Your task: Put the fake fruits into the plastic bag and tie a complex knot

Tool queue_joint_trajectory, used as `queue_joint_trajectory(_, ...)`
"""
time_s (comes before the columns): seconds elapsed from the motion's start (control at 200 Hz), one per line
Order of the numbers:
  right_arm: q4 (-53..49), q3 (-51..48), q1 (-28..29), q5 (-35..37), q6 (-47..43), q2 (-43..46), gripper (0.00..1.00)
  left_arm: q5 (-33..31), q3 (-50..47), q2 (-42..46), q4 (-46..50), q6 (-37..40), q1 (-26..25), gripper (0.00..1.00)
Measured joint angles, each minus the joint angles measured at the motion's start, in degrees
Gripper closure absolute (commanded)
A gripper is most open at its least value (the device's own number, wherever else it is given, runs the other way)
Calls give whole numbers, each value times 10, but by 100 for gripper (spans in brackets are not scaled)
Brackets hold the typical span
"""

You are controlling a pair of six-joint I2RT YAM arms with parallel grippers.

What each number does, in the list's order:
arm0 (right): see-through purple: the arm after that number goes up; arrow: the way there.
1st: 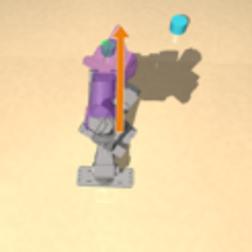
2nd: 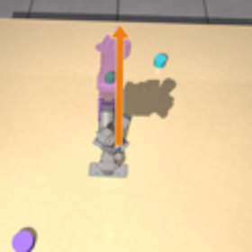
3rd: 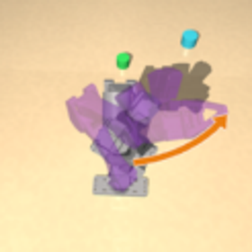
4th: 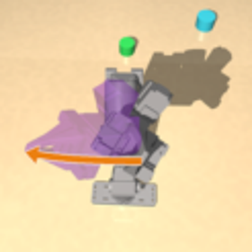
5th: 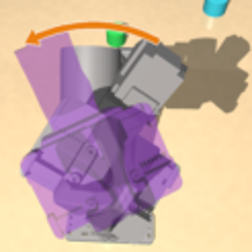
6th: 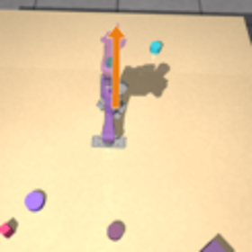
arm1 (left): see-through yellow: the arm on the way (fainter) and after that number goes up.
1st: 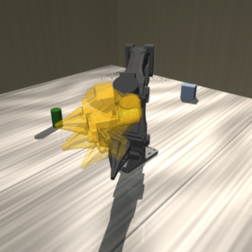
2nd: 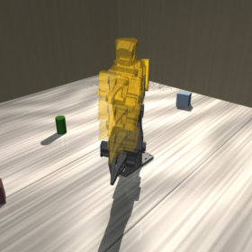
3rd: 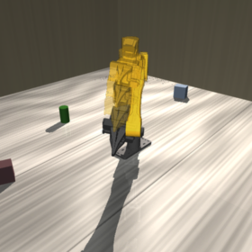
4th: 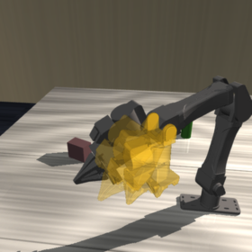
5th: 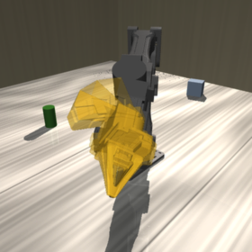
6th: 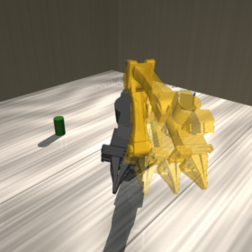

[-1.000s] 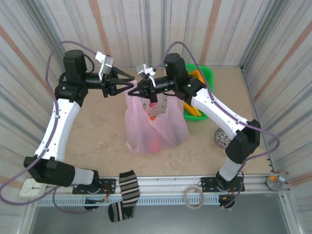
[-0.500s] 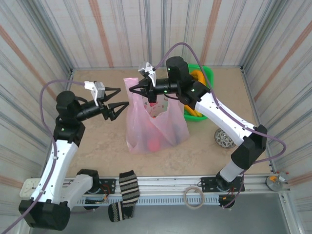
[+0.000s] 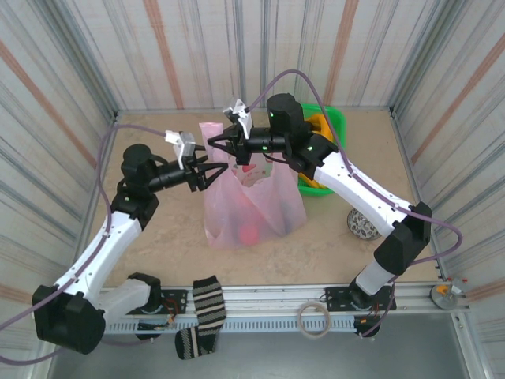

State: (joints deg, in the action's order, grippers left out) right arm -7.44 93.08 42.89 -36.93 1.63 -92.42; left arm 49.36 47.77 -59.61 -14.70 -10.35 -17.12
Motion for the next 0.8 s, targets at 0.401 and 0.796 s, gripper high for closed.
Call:
queue_joint_trajectory(0.401, 1, 0, 0, 54, 28, 8, 100, 0, -52, -40, -94, -15, -26, 80)
queue_joint_trajectory(0.796, 11, -63, -46, -19, 37, 80, 20, 52, -61, -66, -132, -19, -29, 100)
